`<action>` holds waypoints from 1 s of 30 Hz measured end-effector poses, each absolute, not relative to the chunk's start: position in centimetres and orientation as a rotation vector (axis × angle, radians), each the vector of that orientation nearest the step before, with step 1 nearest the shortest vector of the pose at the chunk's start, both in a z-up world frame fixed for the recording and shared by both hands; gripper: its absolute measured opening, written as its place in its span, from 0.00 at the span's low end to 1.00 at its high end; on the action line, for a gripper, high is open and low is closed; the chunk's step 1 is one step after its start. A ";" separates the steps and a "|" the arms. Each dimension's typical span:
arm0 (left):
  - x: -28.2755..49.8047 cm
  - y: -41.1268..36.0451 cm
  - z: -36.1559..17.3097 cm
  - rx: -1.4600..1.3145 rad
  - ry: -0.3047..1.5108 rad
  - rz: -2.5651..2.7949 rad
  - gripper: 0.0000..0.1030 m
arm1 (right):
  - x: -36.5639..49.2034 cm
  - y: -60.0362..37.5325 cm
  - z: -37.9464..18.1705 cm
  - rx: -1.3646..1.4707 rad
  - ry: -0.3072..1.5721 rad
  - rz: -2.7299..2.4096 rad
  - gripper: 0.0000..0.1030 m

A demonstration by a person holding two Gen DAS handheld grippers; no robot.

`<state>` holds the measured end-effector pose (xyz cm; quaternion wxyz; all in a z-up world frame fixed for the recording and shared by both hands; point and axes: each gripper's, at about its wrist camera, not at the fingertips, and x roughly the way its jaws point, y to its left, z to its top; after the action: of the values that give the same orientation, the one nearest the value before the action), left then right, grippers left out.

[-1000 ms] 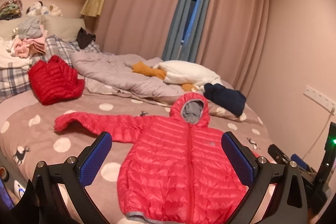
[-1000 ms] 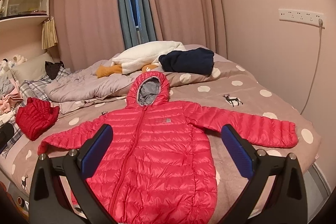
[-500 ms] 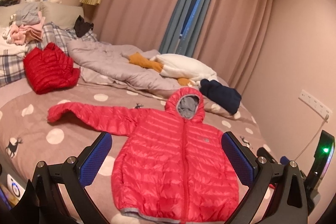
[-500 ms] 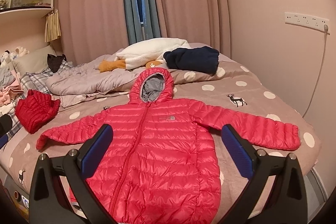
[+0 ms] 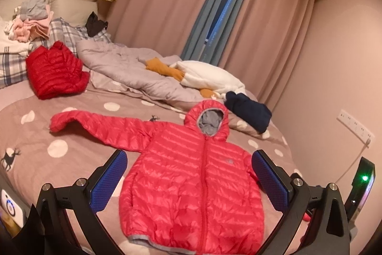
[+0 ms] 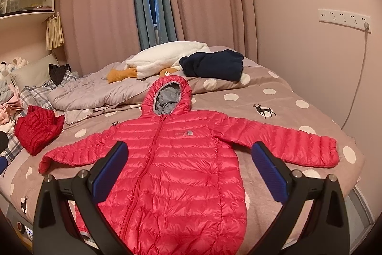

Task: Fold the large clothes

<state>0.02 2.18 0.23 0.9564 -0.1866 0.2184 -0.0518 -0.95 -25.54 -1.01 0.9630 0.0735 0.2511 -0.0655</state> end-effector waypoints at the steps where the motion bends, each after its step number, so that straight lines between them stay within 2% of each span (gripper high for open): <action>1: 0.0 2.1 0.2 -0.374 0.442 -0.102 1.00 | -1.0 -25.5 -1.0 0.149 0.508 -0.132 1.00; 30: -0.4 2.2 0.2 -0.374 0.429 -0.103 1.00 | -1.3 -25.6 -0.8 0.145 0.522 -0.124 1.00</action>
<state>-0.38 2.19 0.24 0.9585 -0.1843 0.2117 -0.0507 -1.28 -25.60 -0.80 0.9617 0.0716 0.2576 -0.0612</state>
